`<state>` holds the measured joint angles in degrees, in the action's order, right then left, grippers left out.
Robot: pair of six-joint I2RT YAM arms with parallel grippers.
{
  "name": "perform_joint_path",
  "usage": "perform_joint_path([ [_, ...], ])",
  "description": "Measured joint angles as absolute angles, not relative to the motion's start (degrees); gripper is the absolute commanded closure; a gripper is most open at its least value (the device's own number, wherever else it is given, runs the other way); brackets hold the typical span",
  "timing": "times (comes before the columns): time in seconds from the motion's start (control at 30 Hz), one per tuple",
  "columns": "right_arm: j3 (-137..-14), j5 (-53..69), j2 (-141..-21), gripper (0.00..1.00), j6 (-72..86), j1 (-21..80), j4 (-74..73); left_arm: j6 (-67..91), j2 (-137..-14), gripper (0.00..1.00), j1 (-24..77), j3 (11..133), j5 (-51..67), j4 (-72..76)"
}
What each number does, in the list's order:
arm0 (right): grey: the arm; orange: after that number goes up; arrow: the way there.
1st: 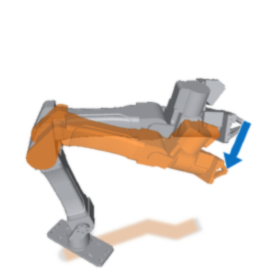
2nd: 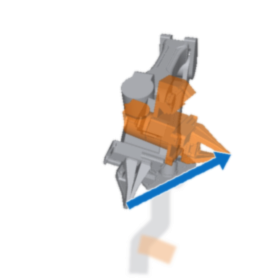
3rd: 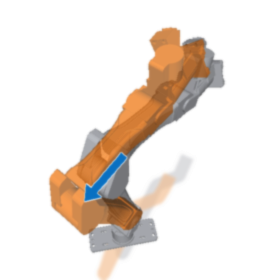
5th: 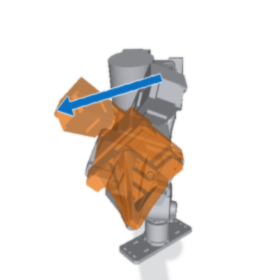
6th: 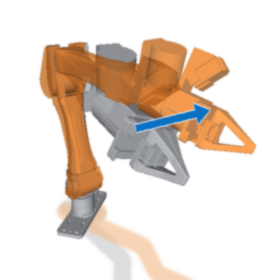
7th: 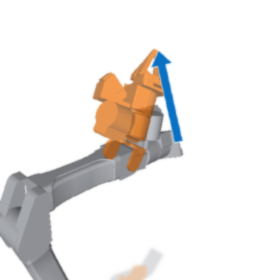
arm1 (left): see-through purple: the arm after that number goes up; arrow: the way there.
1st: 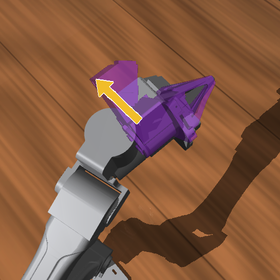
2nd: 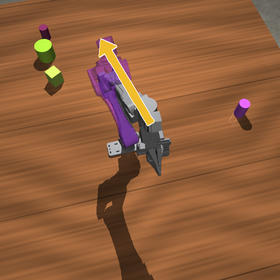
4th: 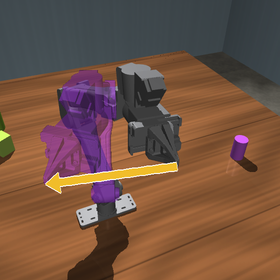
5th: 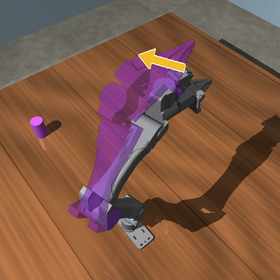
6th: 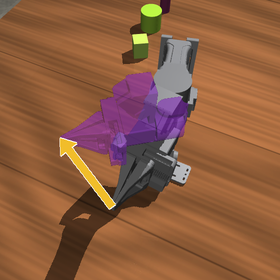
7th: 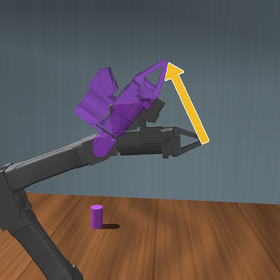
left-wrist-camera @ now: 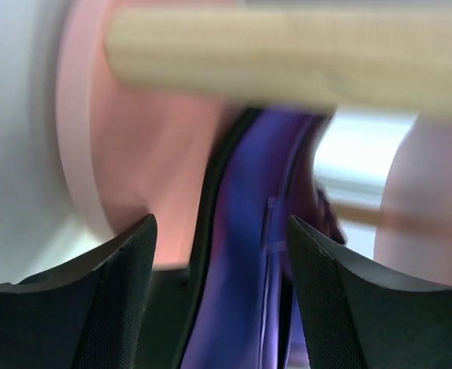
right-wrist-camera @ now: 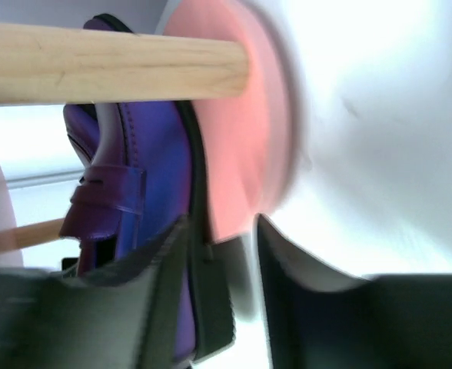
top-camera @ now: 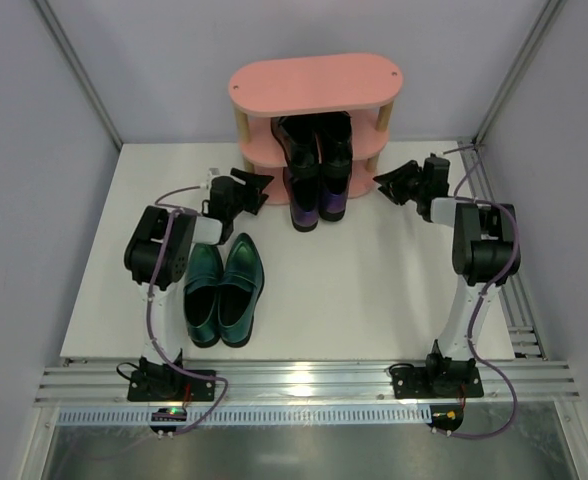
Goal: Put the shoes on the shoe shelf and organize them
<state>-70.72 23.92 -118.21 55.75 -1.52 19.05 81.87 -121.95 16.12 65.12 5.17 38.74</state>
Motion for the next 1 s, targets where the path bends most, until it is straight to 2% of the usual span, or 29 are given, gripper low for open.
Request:
perform_joint_path([
  [0.1,-63.9,24.0,-113.5,0.45,55.6,-3.4,21.0,80.3,-120.4,0.33,16.4,61.2,9.6,41.5],
  [0.3,-50.1,24.2,-103.4,0.42,55.3,-3.6,24.5,78.1,-116.7,0.35,17.0,50.4,14.3,45.6],
  [0.47,-43.5,24.7,-96.9,0.42,53.6,-2.0,25.3,74.3,-115.2,0.39,18.3,49.2,15.2,43.5],
  [0.67,-41.9,23.0,-91.3,0.43,48.7,3.3,22.8,69.6,-114.3,0.41,21.8,51.8,15.2,39.2],
  [0.9,-47.1,9.9,-85.2,0.43,37.7,20.8,12.0,67.2,-113.5,0.44,21.4,51.4,14.1,36.4],
  [1.0,-50.6,5.0,-85.1,0.44,34.7,24.4,8.7,66.9,-113.5,0.46,21.2,51.2,13.8,34.9],
])
